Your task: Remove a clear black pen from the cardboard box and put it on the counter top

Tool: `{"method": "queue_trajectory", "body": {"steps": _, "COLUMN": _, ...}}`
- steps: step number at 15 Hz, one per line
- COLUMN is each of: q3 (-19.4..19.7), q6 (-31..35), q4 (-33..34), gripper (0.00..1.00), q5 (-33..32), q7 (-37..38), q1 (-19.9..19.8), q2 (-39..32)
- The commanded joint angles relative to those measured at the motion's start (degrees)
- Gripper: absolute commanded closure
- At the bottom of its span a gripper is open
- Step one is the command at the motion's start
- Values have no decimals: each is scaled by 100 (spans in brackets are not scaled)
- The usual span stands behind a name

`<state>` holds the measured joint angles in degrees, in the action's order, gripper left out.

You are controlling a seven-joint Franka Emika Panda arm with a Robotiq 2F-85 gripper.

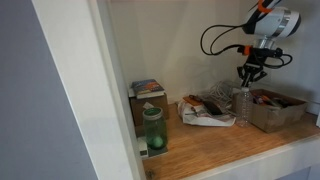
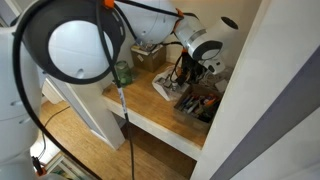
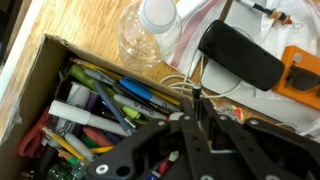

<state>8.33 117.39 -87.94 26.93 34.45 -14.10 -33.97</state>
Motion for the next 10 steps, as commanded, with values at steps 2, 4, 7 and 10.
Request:
{"method": "queue_trajectory", "body": {"steps": 2, "q3": -134, "q6": 436, "q4": -675, "gripper": 97, "q5": 214, "q7": -546, "q1": 46, "q2": 678}}
{"method": "queue_trajectory", "body": {"steps": 4, "q3": -223, "q6": 783, "q4": -989, "gripper": 97, "q5": 265, "q7": -959, "q1": 97, "q2": 982}}
{"method": "queue_trajectory", "body": {"steps": 7, "q3": -419, "q6": 1361, "q4": -1599, "gripper": 97, "q5": 269, "q7": -1777, "q1": 221, "q2": 1502}}
{"method": "queue_trajectory", "body": {"steps": 10, "q3": -637, "q6": 1706, "q4": -2134, "gripper": 97, "q5": 309, "q7": -2595, "q1": 342, "q2": 1929}}
